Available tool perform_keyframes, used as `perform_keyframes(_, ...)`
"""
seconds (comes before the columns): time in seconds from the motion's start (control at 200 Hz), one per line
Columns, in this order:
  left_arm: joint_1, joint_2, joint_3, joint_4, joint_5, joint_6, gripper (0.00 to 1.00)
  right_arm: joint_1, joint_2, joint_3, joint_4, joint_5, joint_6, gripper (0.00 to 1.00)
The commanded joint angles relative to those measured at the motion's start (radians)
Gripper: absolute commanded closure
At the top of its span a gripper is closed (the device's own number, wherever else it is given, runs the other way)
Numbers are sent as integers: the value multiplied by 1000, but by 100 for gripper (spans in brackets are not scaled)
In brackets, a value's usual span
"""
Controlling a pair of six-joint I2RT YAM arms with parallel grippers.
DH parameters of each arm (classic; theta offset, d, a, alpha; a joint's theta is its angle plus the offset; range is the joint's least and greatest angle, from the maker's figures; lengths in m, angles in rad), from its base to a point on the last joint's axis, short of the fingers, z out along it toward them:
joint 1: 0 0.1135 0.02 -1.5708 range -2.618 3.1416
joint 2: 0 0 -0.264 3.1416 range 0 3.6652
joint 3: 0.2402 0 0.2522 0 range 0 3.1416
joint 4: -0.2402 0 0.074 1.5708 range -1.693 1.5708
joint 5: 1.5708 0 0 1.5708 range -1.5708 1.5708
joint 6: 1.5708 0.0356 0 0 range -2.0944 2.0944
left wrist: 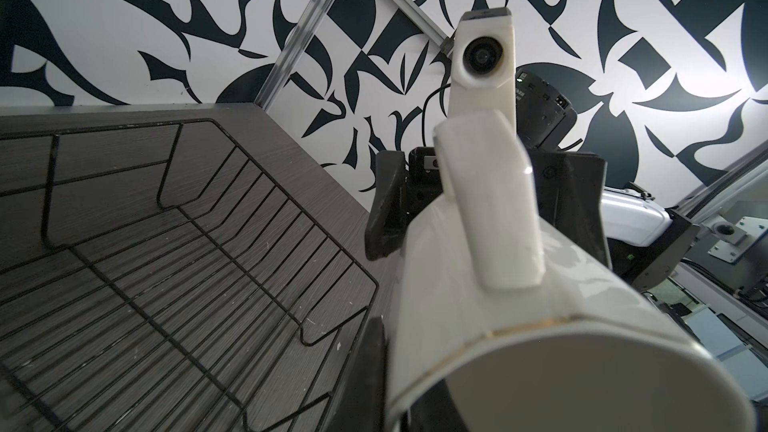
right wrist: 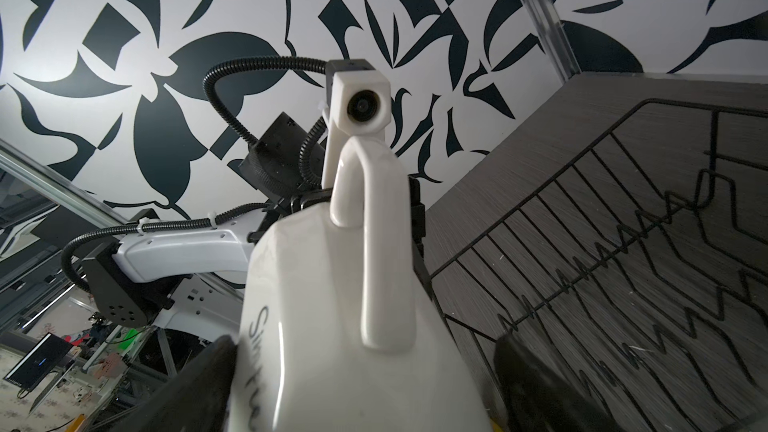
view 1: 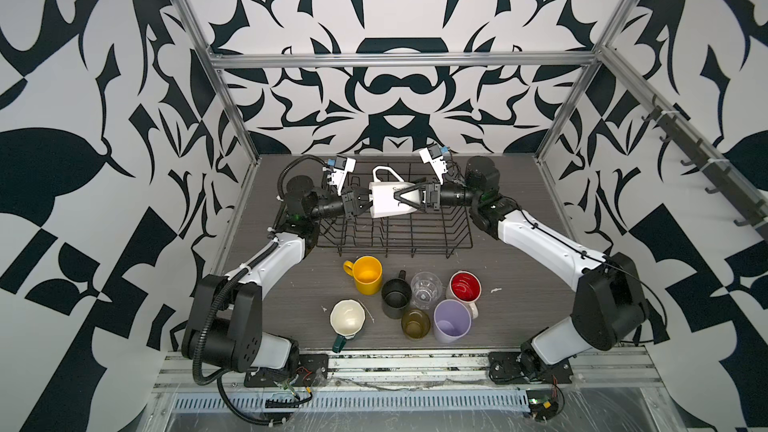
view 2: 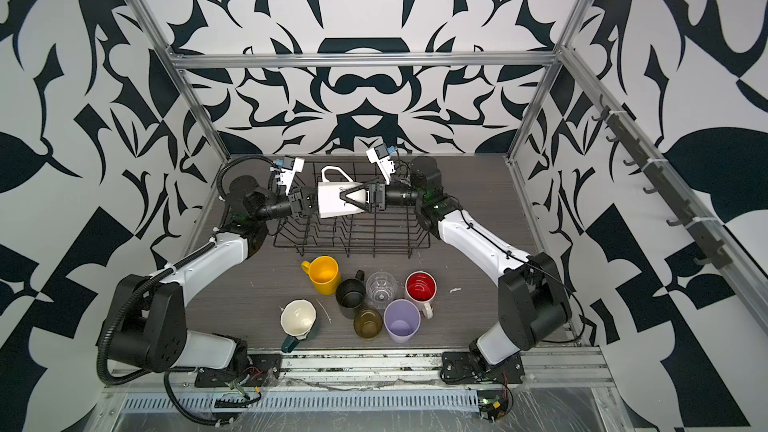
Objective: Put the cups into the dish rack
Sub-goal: 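Close the right gripper on the white mug's body beside the left gripper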
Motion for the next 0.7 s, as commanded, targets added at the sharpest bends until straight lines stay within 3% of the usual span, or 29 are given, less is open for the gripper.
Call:
perform_keyframes(0.0,-7,7,61,174,45,-88,100,12,0,32,-8,-21,-36,3)
perform_keyframes(0.245,-7,54,78,304,68,-198,100,14,-16,24,-31,-16,-64,6)
perform_keyframes(0.555,-8,46,67,300,77,-201,100,13,-23,32,-49,17,-85,13)
perform_keyframes(0.7,-8,39,60,297,83,-203,100,13,-33,37,-49,49,-97,5)
